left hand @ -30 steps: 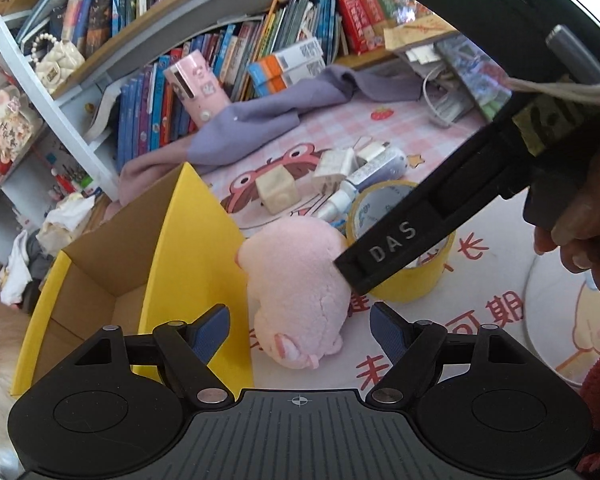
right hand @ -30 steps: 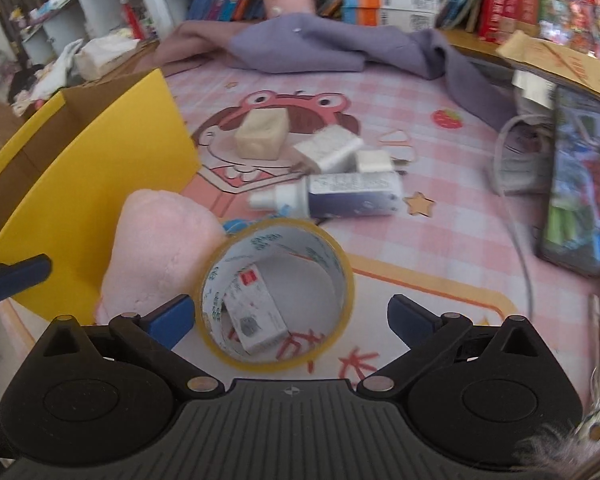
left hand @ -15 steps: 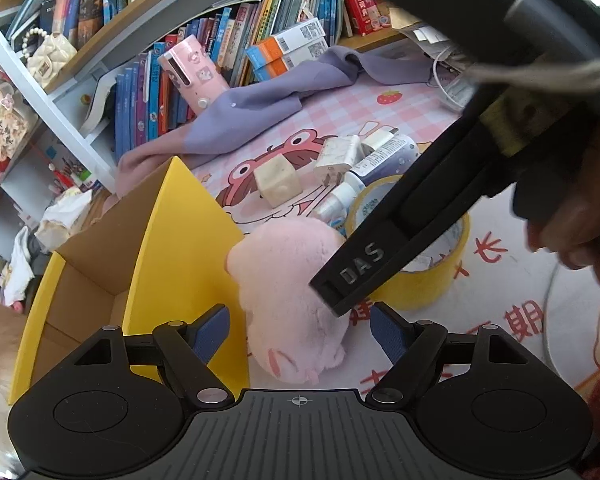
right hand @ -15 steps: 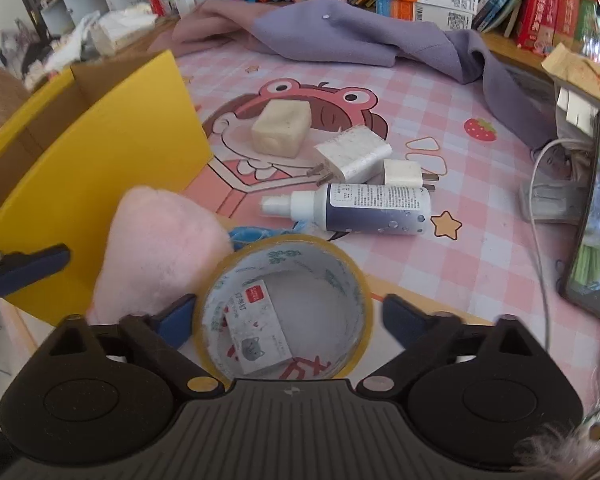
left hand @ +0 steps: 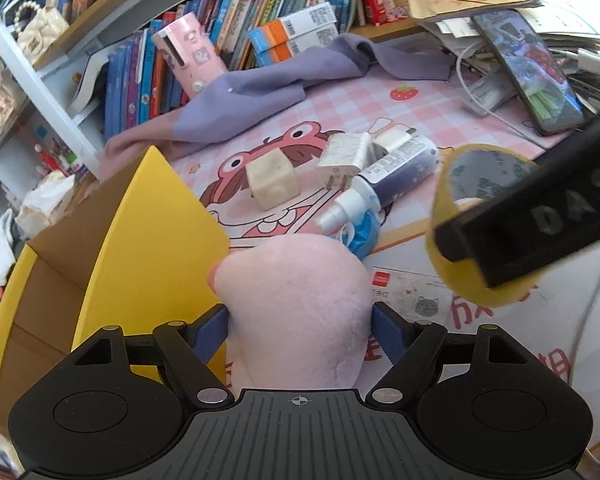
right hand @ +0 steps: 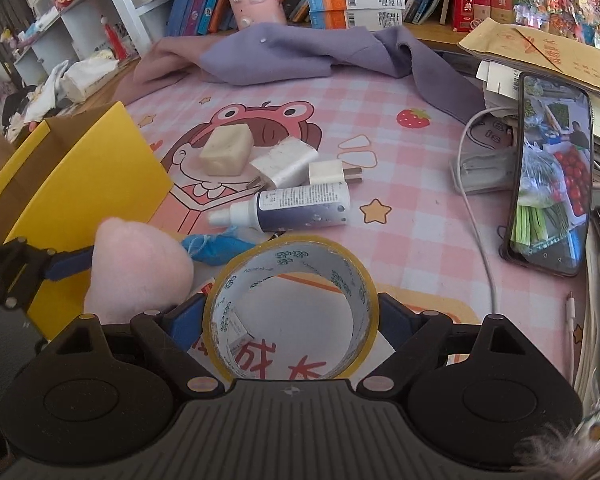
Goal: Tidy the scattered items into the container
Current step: 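Close the left tool on the pink pig while the right tool grips the tape roll, then lift the pig and tape roll and carry both toward the yellow box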
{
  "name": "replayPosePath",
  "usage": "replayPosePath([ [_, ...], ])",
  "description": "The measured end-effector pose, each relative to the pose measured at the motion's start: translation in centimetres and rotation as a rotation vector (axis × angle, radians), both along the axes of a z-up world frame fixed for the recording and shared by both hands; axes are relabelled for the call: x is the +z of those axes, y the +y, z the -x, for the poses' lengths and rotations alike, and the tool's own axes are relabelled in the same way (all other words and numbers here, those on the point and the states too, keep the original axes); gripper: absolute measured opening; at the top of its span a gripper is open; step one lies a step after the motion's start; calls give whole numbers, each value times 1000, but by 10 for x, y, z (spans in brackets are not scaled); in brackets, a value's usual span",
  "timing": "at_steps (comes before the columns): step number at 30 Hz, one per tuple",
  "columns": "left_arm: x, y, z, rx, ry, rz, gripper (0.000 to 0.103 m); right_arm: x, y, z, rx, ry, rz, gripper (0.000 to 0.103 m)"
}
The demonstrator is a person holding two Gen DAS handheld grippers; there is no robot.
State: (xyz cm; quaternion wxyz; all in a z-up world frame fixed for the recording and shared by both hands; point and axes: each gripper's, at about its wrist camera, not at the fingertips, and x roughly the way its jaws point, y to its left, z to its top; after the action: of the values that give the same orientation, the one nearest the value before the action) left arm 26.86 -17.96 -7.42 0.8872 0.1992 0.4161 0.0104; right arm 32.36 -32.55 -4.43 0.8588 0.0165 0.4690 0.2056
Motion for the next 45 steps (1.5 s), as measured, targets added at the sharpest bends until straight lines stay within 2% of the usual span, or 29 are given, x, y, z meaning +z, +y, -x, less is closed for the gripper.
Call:
replayPosePath([
  [4, 3, 6, 1, 23, -16, 36, 63, 1, -2, 5, -9, -3, 2, 88],
  [7, 10, 9, 7, 18, -24, 73, 60, 4, -3, 11, -16, -19, 5, 88],
  [20, 49, 16, 56, -48, -101, 206, 60, 28, -2, 57, -58, -106, 24, 88],
  [33, 63, 48, 121, -161, -140, 255, 60, 46, 27, 132, -153, -174, 63, 88],
  [45, 72, 95, 198, -203, -153, 266, 60, 53, 79, 218, -186, -206, 72, 88],
])
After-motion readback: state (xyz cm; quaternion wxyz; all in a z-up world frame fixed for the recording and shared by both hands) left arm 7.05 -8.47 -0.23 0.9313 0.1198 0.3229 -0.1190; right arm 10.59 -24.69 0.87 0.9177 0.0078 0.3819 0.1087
